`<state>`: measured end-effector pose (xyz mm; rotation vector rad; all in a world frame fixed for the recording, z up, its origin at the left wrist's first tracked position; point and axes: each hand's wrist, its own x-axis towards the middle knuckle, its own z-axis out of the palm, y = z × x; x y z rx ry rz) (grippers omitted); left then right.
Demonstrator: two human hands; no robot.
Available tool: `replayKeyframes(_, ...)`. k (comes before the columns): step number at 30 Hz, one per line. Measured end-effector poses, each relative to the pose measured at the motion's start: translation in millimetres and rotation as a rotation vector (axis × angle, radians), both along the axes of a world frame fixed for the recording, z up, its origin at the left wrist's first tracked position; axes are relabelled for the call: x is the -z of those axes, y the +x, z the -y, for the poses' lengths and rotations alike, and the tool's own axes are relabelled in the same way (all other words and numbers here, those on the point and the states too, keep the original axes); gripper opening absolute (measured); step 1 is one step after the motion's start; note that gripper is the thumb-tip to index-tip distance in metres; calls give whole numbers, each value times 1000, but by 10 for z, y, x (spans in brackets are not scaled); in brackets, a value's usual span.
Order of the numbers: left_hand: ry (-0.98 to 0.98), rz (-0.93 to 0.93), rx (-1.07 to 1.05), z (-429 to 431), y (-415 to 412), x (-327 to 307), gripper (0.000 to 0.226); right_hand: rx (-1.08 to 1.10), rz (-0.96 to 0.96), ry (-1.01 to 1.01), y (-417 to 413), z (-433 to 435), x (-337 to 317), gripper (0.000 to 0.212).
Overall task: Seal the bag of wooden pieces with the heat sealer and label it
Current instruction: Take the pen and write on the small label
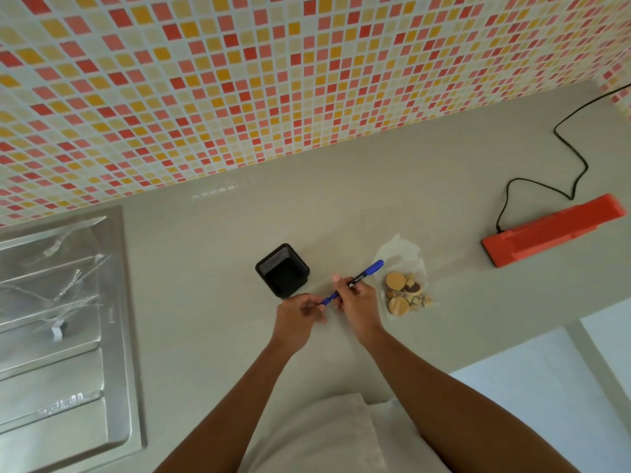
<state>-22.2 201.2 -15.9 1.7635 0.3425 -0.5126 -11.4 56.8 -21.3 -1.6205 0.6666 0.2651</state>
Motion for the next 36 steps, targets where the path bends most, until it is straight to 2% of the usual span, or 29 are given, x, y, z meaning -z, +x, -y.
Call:
replayKeyframes(6, 27, 7, 32, -12, -26, 39, 11, -19, -21, 2, -10, -7, 0, 51)
replayKeyframes(16, 83, 10, 16, -34, -44, 72, 11, 22, -38, 43, -12, 0, 13, 44)
replayKeyframes(25, 3, 15, 4, 31, -7, 27, 11, -16, -34, 21, -12, -9, -5, 50)
replayKeyframes(32, -61, 22, -18, 144, 30, -76, 13, -75, -2, 50, -4, -10, -58, 31)
replayKeyframes(36, -68, 47, -20, 153, 23, -69, 12, -109, 5, 74, 7, -4, -89, 31)
